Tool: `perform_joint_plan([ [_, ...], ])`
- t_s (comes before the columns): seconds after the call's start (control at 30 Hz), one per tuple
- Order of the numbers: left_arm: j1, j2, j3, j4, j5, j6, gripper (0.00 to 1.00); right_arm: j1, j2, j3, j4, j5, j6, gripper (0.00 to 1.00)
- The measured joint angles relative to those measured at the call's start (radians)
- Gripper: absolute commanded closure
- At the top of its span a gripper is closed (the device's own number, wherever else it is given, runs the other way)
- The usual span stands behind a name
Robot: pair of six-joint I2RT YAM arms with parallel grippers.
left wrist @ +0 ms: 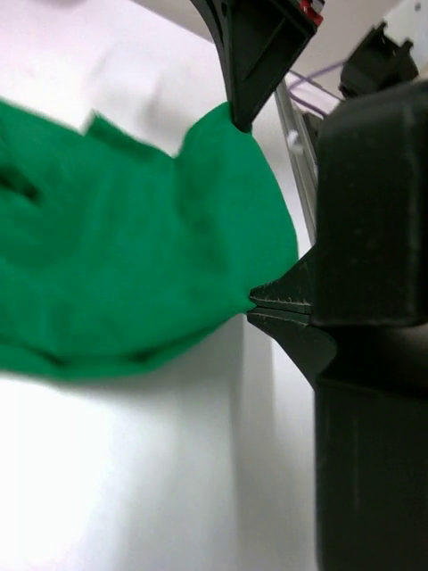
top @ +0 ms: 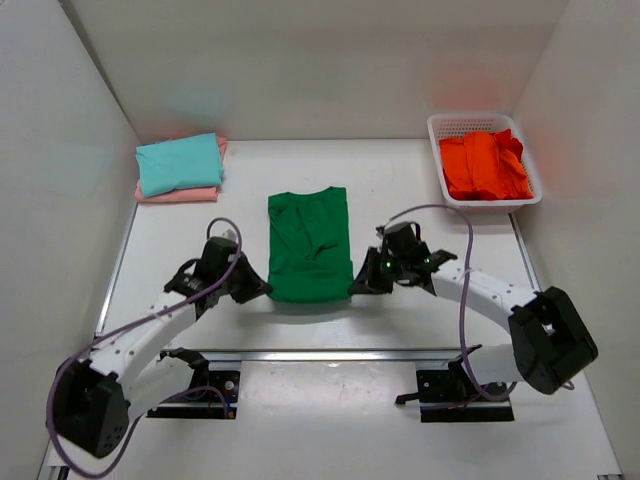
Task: Fold and stack the t-shirts
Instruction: Fold the long partially folded tshirt into a neat square, then put the neatly folded tshirt into the corner of the board with the left arm
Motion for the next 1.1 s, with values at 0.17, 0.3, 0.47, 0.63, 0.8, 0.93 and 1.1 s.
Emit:
perform_joint_plan([
  [0.17, 0.024, 0.229, 0.204, 0.044, 0.013, 0.019, 1.00, -0.114, 0.140, 0.263, -0.071, -0.063, -0.106, 1.00],
  [0.3, 0.063, 0.399, 0.361, 0.074, 0.013, 0.027, 1.00, -0.201, 0.293, 0.497, -0.136, -0.107, -0.188, 1.00],
  [0.47, 0.127, 0.649, 0.592, 0.115, 0.010, 0.032, 1.00, -0.282, 0.525, 0.796, -0.187, -0.144, -0.254, 1.00],
  [0.63, 0.217, 0.983, 0.920, 0.141, -0.014, 0.039, 0.53, -0.344, 0.895, 1.248, -0.211, -0.205, -0.258, 0.01],
  [0.8, 0.332, 1.160, 1.029, 0.228, 0.003, -0.019, 0.01, -0.384, 1.372, 1.951, -0.239, -0.240, -0.240, 0.01],
  [0.93, 0.394, 1.151, 0.969, 0.289, 0.029, -0.033, 0.01, -0.398, 1.408, 2.012, -0.335, -0.206, -0.285, 0.01],
  [1.1, 0.367, 1.041, 0.801, 0.386, 0.091, 0.009, 0.02, -0.355, 1.099, 1.592, -0.328, -0.091, -0.439, 0.03],
])
